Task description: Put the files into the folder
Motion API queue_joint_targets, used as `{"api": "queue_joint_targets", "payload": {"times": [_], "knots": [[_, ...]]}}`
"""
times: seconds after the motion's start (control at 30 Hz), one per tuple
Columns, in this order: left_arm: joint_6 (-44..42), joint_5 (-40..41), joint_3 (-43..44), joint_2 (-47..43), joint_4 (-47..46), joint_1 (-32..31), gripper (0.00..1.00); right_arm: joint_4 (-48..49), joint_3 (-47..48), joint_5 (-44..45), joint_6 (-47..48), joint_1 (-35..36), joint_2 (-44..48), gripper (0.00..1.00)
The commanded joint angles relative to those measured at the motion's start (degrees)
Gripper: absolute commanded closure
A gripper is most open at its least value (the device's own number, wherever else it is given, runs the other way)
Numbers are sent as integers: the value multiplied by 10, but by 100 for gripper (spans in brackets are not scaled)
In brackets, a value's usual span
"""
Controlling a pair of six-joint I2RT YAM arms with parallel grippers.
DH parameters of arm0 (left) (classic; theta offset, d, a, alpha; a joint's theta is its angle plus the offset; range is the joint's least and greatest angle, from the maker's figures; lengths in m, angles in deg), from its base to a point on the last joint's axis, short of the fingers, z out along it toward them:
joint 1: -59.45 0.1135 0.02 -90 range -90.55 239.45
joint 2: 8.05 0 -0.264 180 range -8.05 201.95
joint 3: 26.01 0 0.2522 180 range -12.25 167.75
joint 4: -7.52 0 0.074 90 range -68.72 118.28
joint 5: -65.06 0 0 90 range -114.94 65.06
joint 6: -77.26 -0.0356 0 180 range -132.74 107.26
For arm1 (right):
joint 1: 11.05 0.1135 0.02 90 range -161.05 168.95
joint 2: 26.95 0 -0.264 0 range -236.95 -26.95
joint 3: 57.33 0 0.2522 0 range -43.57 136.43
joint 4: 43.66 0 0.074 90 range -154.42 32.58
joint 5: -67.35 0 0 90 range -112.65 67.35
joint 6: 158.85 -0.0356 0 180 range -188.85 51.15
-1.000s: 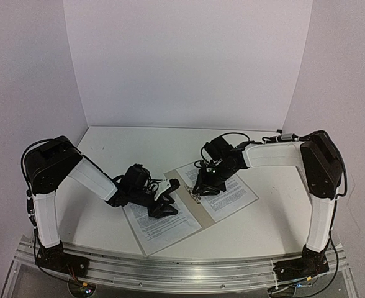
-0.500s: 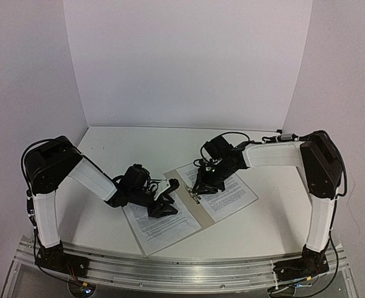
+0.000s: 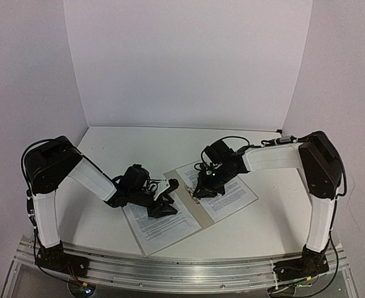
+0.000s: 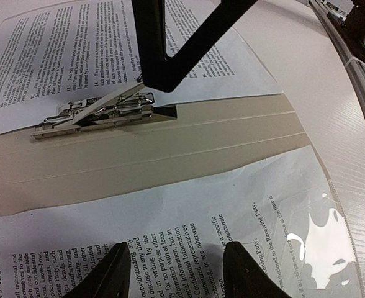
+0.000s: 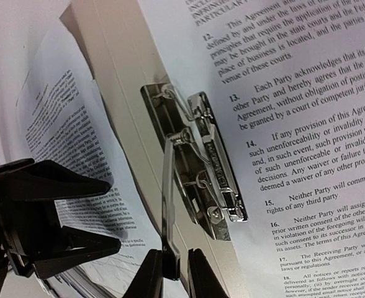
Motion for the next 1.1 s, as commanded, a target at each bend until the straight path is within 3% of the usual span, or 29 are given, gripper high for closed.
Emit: {"api": "queue_joint_targets", "payload": {"times": [0.0,0.13,0.4,0.6,0.77,0.93,1.07], "knots": [[14,17,-26,17,96,6,49,-20,-41,21,-14,-2,7,80],[14,15,-26,16,96,7,49,-20,-59,23,-16,-2,10,70],[14,15,-27,15,95,7,49,-17,-54,10,-28,-10,31,68],[16,12,-31,13,91,7,49,20,-43,-45,-46,-19,57,51],[17,14,-32,12,90,8,49,39,-54,-68,-118,-21,75,53],[18,16,-33,13,88,7,49,117,-96,-82,-242,-21,110,54],[18,18,-35,12,84,7,49,205,-144,-84,-331,-20,124,68]]}}
